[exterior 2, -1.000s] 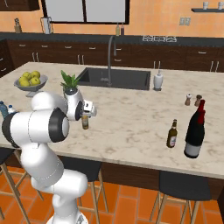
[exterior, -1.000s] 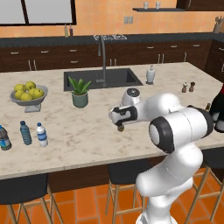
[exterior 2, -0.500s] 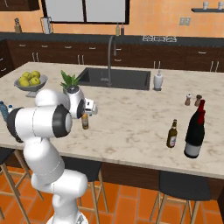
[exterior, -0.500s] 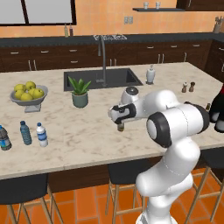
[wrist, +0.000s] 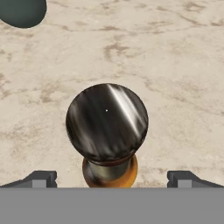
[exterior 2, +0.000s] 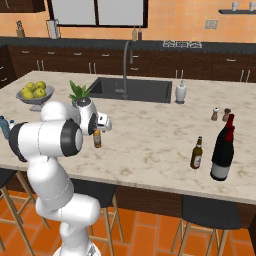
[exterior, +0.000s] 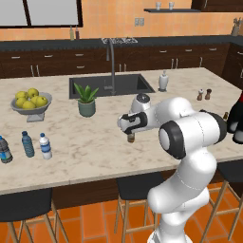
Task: Move the plastic bottles in the middle to the plastics group, and the glass bottles in the middle to the glass group.
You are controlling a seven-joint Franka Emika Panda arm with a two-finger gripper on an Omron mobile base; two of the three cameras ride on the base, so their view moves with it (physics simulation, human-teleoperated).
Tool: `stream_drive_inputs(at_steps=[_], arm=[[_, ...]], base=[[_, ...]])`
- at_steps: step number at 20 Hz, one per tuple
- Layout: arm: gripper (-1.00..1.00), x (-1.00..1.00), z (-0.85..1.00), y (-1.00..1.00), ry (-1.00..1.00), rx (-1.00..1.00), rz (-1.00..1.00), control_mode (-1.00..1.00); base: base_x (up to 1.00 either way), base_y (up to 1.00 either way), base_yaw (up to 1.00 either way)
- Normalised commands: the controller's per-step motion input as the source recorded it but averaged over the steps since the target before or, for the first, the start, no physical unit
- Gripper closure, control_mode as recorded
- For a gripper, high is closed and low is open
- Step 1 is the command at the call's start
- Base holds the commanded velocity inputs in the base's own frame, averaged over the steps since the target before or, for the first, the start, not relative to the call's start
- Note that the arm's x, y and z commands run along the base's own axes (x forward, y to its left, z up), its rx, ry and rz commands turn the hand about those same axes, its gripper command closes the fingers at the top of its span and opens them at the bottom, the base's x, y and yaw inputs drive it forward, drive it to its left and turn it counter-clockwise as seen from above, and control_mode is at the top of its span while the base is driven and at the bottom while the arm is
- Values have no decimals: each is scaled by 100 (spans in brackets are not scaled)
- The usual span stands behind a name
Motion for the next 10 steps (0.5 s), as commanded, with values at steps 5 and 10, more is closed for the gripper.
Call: stream_drive_inputs(at_steps=[5, 10], arm=[[-100, 1, -8, 0, 0, 0, 0, -100], [-100, 11, 0, 0, 0, 0, 0, -100]], base=[[0, 0, 0], [0, 0, 0]])
